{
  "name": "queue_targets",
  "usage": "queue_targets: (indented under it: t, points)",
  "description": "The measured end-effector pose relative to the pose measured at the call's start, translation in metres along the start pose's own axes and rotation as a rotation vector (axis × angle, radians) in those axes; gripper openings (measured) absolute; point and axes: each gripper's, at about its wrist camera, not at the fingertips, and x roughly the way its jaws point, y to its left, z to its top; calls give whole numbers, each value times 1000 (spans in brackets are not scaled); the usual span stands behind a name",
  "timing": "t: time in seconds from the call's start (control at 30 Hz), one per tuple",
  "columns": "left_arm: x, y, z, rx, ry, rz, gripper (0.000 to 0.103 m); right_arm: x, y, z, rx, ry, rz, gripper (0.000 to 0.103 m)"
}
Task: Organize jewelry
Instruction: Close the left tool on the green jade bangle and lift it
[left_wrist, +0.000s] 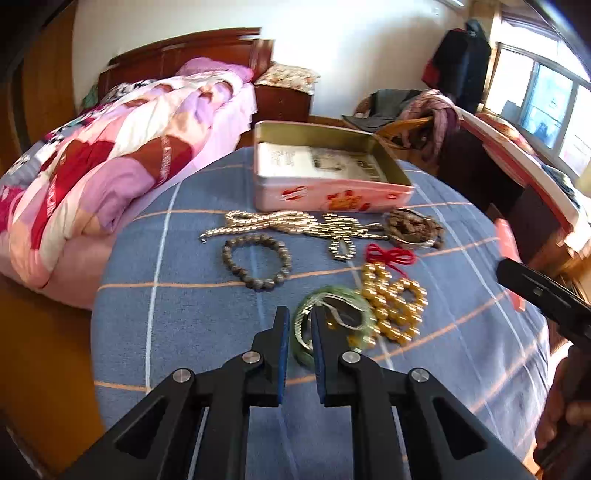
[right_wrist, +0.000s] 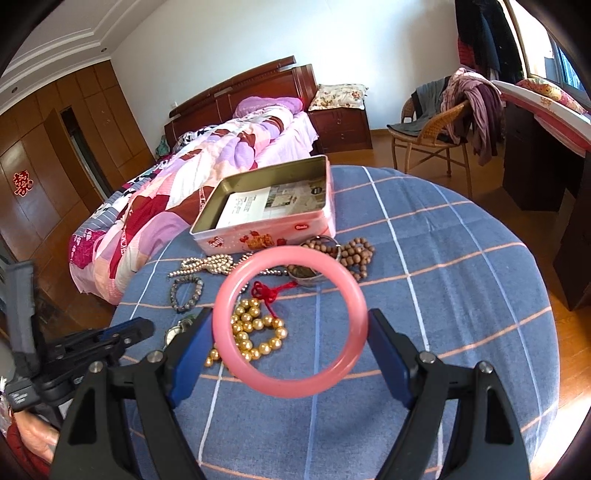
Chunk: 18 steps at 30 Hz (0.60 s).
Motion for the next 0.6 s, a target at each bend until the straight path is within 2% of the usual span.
queue_targets:
  t: [0.07,0.17,0.3,0.33,0.4,0.43,0.47,0.6]
  points:
    - [-1,-7,-2,21,2,-13,11,-1,-3,0,8,-2,-3,84]
    - [9,-14,-1,34,24,13,12,-3,-6,-1,16,-2,-8,84]
    - [8,-22,2,27,21,-56,12,-7,-12,-1,4,-8,-51,84]
    - [7,-25,3,37,11,-53,16,-7,-14,-2,6,-9,-59,84]
    - [6,-30,4,54,-3,-36,38,-6,-22,-1,25,-5,-67,84]
    - [5,-31,4,63,-13,-14,58,-4,-27,-1,42,0,-73,84]
    - [5,-32,4,64,-24,-3,67,-3,-30,0,52,4,-73,84]
    - [2,-22,-2,26,-25,-30,68,-1,-35,-1,65,12,-67,84]
